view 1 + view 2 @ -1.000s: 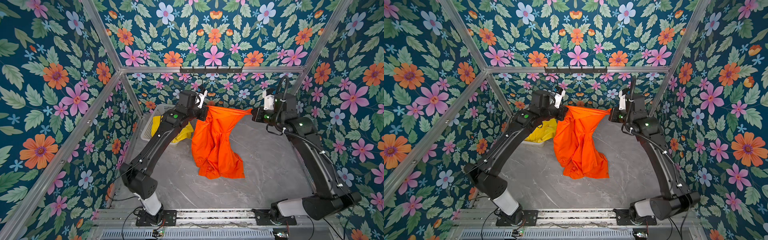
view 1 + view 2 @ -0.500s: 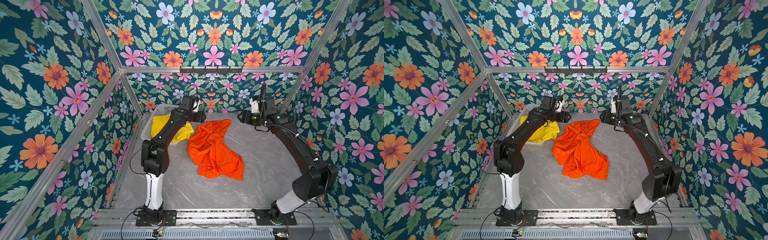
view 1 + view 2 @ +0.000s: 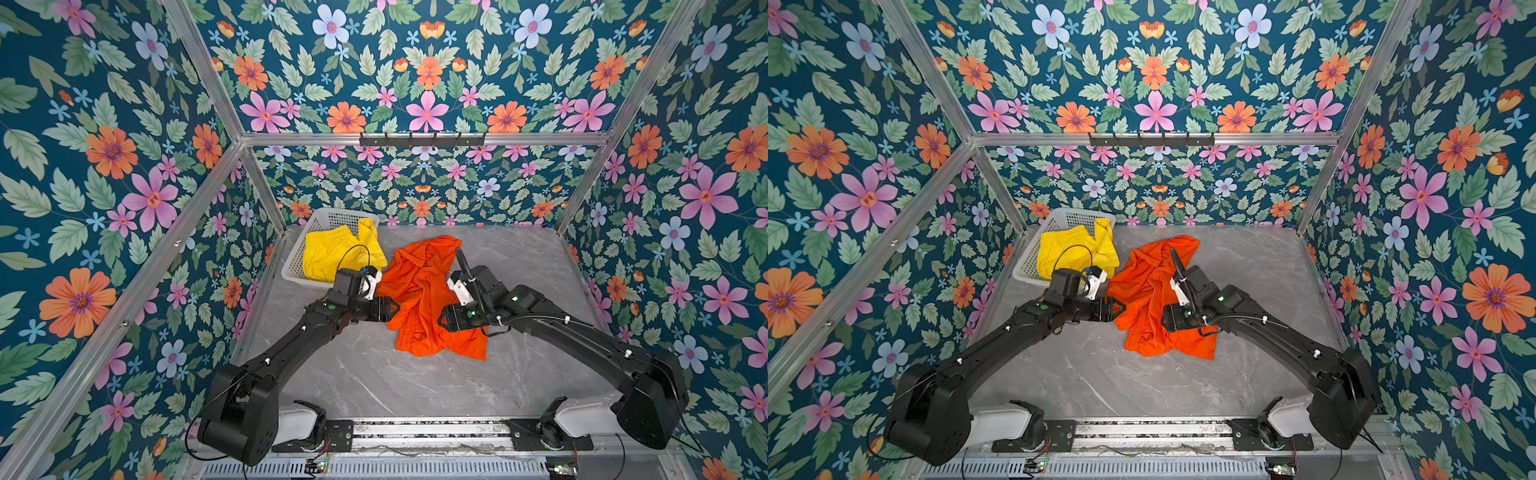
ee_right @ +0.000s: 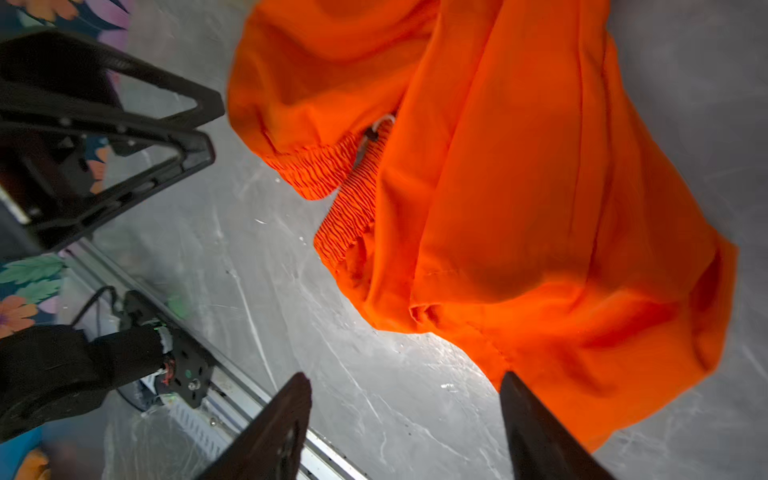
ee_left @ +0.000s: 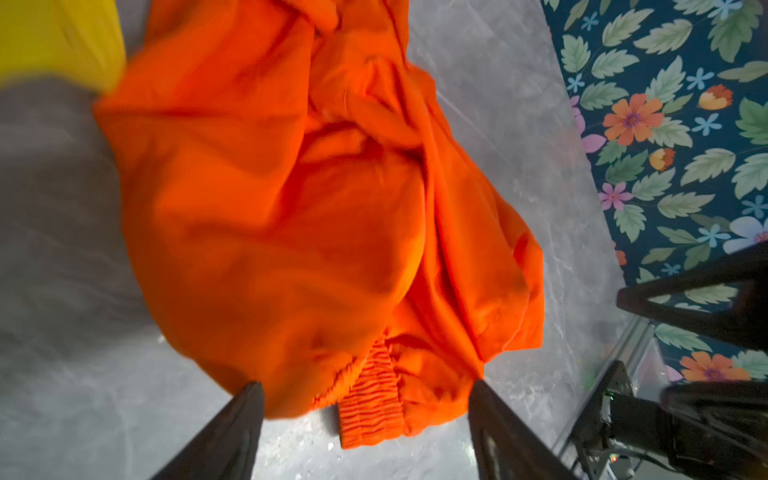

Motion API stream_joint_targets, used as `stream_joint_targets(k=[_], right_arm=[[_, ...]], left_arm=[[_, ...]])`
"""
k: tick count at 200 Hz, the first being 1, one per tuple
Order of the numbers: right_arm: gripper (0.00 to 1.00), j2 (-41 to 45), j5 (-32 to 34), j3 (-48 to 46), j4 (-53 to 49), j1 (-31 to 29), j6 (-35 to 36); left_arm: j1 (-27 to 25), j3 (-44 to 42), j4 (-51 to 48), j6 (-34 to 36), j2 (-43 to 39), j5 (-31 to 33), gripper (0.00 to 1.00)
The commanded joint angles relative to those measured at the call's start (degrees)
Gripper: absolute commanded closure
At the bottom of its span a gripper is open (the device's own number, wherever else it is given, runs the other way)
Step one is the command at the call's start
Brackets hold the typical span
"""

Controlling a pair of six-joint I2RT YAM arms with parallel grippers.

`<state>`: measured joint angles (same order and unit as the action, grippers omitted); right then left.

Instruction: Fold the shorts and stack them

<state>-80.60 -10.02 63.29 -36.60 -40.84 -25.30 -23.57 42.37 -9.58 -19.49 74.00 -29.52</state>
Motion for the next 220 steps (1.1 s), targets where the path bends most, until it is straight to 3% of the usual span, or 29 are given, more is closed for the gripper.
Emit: stream_joint_targets(k=[1,40,68,95,111,119,132,141,165,188,220], right_arm=[[0.27,-3.67,0.92,-1.25,2.91,-1.60,-1.86],[0.27,-11.29,1.86,-0.30,6.54,-1.68,-3.01],[0.27,-16.73,6.20,0.87,6.57,-1.69,-3.80],[0.36,-19.30,6.91,0.71,8.26,-1.62,-4.42],[0.53,-19.98,7.87,0.33,9.50,-1.61,-4.67],[0.60,-20.20,8.16,0.18,9.83,-1.39,-4.67],[0.79,-19.92,8.25,0.00,9.57,-0.60,-4.15],[0.89,-18.94,8.55,-0.26,9.12,0.06,-3.43],[1.00,-15.02,8.59,-0.54,6.88,3.71,-0.96],[1.00,-8.49,8.00,0.39,5.04,8.13,3.17],[1.00,-5.73,6.99,5.13,1.23,13.79,8.90]], left_arm=[[0.11,-4.35,11.54,0.22,0.67,-2.62,0.20],[-0.07,-6.29,13.36,1.36,6.16,1.94,0.17],[0.00,-5.86,15.60,-0.21,9.30,3.09,0.15],[0.01,-6.68,19.58,-1.82,10.76,5.13,0.16],[-0.03,-5.89,20.14,-2.62,12.01,7.35,0.28],[0.02,-5.05,19.47,-2.35,12.55,8.70,0.40],[0.02,-3.78,17.80,-1.68,12.98,10.43,0.66],[0.00,-2.63,15.74,-0.77,12.78,10.71,0.74],[-0.04,0.61,7.83,2.43,11.23,9.64,0.86],[-0.02,2.72,-0.31,5.17,7.72,7.03,0.90],[-0.08,6.95,-11.24,7.47,3.21,2.53,0.90]])
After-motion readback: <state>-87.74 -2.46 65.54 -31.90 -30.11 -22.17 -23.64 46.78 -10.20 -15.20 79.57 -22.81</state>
